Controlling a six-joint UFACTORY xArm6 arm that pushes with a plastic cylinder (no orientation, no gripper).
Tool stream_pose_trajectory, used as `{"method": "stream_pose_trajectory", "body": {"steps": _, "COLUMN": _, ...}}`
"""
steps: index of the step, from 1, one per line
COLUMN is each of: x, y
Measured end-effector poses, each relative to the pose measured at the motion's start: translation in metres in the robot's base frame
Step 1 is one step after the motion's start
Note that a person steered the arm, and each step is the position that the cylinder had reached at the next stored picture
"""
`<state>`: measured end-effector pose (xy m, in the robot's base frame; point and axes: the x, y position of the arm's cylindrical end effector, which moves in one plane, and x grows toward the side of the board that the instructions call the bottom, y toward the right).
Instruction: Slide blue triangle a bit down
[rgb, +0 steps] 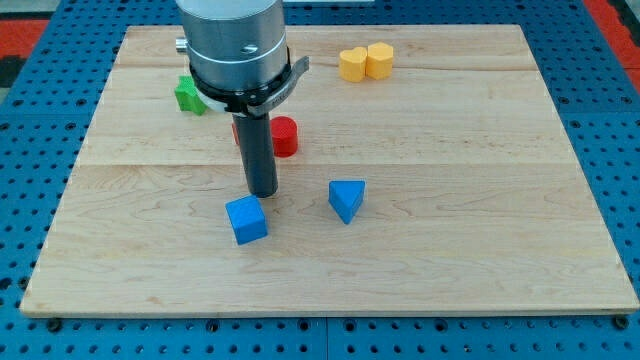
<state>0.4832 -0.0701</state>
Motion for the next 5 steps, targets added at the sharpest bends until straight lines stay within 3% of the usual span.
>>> {"method": "stream_pose_trajectory", "body": {"steps": 1, "x": -0.02, "y": -0.002}}
{"method": "stream_pose_trajectory", "body": {"steps": 3, "x": -0.019, "y": 0.105}}
{"method": "stream_pose_trajectory", "body": {"steps": 4, "x": -0.005, "y": 0.113}}
{"method": "stream_pose_trajectory", "body": {"steps": 5, "x": 0.008, "y": 0.084}}
